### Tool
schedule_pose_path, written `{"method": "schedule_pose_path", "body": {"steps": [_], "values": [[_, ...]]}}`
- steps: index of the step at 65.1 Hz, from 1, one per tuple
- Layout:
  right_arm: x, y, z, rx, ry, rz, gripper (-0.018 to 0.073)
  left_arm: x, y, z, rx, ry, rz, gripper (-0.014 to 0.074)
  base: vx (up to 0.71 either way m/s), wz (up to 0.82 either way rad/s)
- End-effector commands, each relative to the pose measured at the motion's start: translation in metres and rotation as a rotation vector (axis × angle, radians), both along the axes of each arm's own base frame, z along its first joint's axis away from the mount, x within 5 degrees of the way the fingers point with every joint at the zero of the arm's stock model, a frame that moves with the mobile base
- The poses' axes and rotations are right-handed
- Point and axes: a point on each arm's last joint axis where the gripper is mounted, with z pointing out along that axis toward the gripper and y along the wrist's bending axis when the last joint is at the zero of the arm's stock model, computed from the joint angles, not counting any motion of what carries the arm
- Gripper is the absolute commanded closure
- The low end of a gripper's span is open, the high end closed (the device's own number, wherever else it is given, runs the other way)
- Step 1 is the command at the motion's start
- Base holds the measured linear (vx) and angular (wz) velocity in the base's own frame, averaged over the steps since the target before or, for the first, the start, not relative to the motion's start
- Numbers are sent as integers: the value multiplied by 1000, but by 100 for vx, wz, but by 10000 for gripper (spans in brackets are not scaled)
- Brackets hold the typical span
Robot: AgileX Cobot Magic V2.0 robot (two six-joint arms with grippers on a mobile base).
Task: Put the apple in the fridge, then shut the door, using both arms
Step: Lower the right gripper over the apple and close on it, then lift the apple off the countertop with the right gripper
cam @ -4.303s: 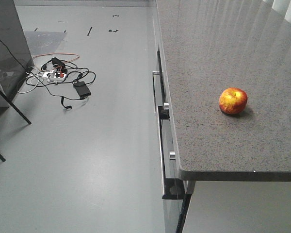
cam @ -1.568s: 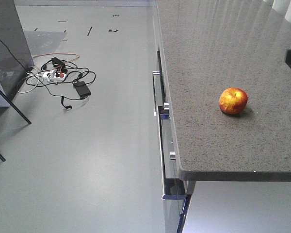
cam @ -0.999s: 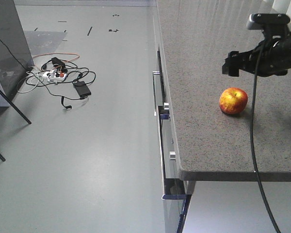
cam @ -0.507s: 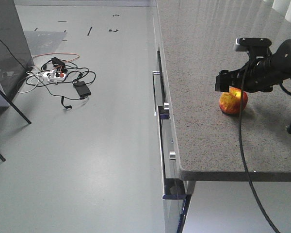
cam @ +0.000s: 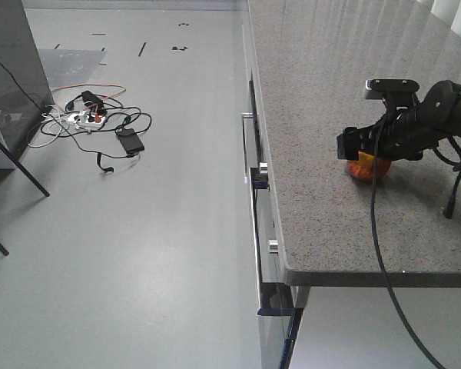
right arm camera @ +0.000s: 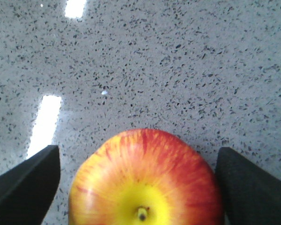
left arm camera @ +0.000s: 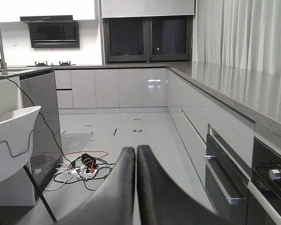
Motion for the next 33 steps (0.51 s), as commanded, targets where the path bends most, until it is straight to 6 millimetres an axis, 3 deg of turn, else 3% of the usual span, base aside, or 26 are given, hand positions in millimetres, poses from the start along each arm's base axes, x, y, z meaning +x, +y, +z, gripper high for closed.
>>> {"method": "schedule_pose_path", "body": {"steps": [1, 21, 27, 33], "values": [[0, -4, 36, -22, -110, -3, -29, -4, 0, 14, -10, -113, 3, 603, 0, 0], [-3, -5, 34, -56, -73, 18, 211, -4, 0, 14, -10, -113, 3, 603, 0, 0], [-4, -4, 42, -53, -91, 18, 263, -4, 0, 14, -10, -113, 3, 603, 0, 0], [-6, -4, 62, -46, -137, 16, 292, -4, 0, 14, -10, -113, 3, 603, 0, 0]]}}
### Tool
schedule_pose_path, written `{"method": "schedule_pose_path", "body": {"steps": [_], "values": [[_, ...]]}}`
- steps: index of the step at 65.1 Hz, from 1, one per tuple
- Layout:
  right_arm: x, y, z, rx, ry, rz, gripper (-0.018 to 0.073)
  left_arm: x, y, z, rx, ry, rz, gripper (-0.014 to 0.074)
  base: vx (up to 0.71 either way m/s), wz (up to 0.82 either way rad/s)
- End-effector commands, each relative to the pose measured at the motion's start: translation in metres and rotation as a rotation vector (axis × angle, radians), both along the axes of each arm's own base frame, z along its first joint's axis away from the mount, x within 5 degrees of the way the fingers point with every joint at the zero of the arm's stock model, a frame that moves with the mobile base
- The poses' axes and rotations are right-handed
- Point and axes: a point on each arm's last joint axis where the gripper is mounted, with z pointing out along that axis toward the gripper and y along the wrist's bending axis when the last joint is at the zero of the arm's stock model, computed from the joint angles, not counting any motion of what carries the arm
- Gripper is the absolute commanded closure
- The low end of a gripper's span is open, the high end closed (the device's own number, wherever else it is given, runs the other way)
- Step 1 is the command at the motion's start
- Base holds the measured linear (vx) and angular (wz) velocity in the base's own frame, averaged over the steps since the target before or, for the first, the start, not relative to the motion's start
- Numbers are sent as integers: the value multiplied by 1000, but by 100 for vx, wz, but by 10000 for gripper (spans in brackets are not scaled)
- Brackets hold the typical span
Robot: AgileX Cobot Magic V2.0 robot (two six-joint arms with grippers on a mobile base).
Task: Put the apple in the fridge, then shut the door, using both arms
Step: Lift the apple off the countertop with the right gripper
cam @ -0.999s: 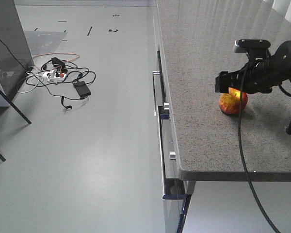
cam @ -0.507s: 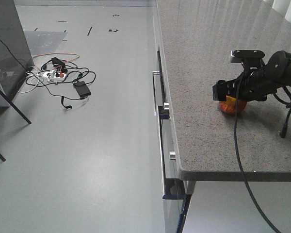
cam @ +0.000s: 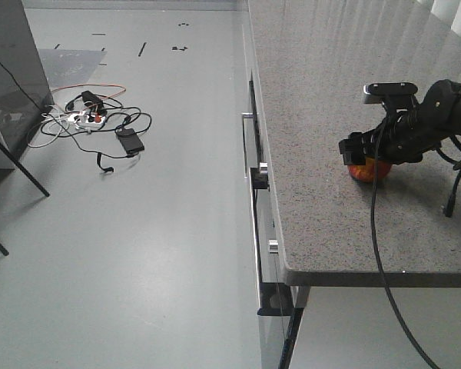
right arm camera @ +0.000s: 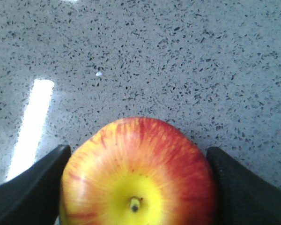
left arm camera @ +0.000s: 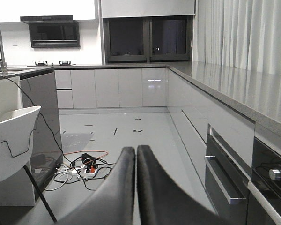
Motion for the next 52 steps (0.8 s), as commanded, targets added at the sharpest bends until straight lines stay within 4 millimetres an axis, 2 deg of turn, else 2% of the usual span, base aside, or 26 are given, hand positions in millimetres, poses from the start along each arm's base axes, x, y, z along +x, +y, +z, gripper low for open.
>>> {"method": "schedule_pose_path", "body": {"steps": [1, 11, 21, 37, 52], "values": [[-4, -2, 65, -2, -189, -9, 294, -4, 0, 14, -10, -113, 3, 603, 0, 0], [-20, 1, 123, 22, -326, 6, 296, -4, 0, 14, -10, -113, 3, 603, 0, 0], [-53, 6, 177, 47, -432, 48, 296, -4, 0, 14, -10, -113, 3, 603, 0, 0], [-116, 16, 239, 99, -496, 135, 296, -4, 0, 14, -10, -113, 3, 603, 0, 0], [-174, 24, 279, 146, -534, 204, 296, -4, 0, 14, -10, -113, 3, 603, 0, 0]]}}
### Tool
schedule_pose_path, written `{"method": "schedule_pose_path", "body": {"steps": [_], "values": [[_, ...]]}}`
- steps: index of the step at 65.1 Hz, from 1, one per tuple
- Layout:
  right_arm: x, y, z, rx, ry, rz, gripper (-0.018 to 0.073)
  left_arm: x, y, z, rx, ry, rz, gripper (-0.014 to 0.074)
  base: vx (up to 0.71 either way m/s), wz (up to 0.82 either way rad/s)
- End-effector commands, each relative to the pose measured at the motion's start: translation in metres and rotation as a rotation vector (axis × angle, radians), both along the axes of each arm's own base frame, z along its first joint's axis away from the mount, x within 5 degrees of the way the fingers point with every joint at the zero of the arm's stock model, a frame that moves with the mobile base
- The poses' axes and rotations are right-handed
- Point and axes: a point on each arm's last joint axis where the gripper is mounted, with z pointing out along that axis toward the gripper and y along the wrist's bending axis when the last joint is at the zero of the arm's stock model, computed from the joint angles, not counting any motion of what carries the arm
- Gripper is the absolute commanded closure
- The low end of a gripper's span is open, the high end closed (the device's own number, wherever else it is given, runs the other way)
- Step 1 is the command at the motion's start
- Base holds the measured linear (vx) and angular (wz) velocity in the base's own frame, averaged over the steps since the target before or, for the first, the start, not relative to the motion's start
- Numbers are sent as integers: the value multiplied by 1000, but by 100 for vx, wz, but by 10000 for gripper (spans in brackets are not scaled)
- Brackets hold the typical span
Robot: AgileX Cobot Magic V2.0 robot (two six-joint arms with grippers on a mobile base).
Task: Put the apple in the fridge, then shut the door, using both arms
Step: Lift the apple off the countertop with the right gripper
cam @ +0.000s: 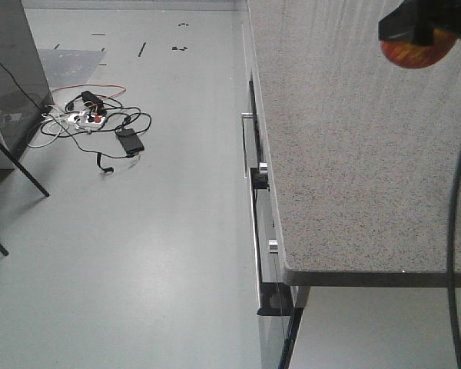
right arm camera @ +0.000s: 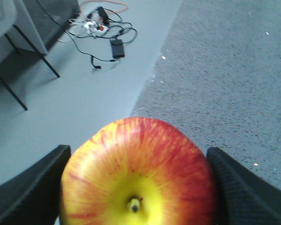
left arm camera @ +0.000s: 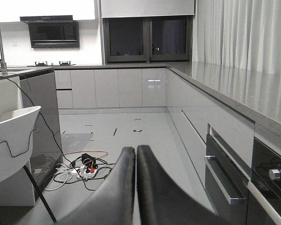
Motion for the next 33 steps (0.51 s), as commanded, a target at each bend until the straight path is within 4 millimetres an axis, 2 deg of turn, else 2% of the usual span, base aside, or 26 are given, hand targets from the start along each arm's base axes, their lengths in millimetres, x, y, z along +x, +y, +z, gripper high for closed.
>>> {"method": "schedule_pose_path", "body": {"steps": [1, 15, 33], "values": [[-36, 2, 41, 36, -139, 16, 296, -4, 0, 14, -10, -113, 3, 603, 0, 0], [-67, 5, 57, 32, -165, 40, 296, -4, 0, 14, -10, -113, 3, 603, 0, 0], [-70, 5, 60, 33, -174, 42, 296, -4, 0, 14, -10, -113, 3, 603, 0, 0]]}}
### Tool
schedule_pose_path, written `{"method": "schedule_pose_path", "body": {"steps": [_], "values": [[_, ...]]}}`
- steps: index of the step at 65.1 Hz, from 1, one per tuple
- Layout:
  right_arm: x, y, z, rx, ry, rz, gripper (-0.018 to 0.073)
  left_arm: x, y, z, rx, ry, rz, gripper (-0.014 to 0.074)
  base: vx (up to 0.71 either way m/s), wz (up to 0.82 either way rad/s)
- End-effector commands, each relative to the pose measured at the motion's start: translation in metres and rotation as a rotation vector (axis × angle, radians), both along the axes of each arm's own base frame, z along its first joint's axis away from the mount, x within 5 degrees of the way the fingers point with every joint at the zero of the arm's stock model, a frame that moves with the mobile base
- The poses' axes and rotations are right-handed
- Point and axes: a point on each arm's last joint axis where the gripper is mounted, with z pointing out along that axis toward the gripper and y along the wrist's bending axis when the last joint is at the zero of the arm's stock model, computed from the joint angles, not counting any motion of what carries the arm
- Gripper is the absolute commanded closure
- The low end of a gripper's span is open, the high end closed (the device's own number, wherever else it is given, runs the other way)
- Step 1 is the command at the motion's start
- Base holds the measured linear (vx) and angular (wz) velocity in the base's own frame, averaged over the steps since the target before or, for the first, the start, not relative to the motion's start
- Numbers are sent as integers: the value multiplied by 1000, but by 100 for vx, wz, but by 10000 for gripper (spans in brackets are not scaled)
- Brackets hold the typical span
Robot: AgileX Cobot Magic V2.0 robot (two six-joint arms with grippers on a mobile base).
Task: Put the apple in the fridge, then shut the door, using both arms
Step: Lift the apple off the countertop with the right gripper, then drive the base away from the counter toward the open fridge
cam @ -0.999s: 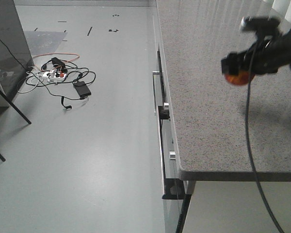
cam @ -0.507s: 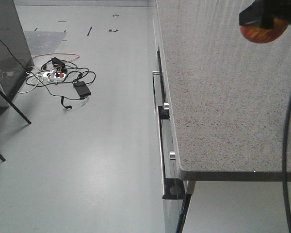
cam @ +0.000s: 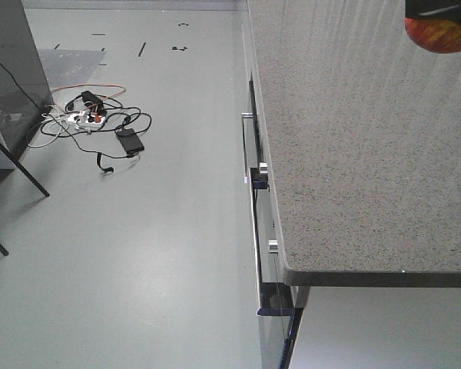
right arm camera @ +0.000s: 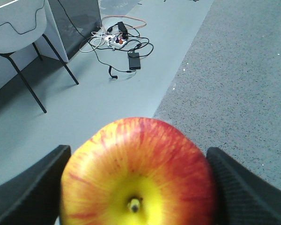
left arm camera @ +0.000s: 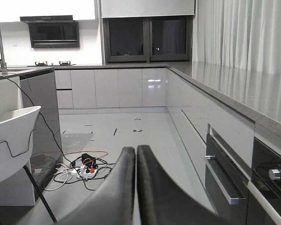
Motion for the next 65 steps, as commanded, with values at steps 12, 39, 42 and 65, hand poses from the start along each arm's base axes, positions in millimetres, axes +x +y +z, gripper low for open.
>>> {"method": "schedule_pose_path", "body": {"steps": [12, 39, 42, 65], "values": [[-10, 0, 22, 32, -123, -13, 296, -4, 0, 14, -10, -113, 3, 603, 0, 0], [-10, 0, 22, 33, -123, -13, 296, -4, 0, 14, -10, -113, 3, 603, 0, 0], [-10, 0, 22, 33, -123, -13, 296, -4, 0, 14, -10, -113, 3, 603, 0, 0], [-10, 0, 22, 33, -123, -13, 296, -4, 0, 14, -10, -113, 3, 603, 0, 2]]}}
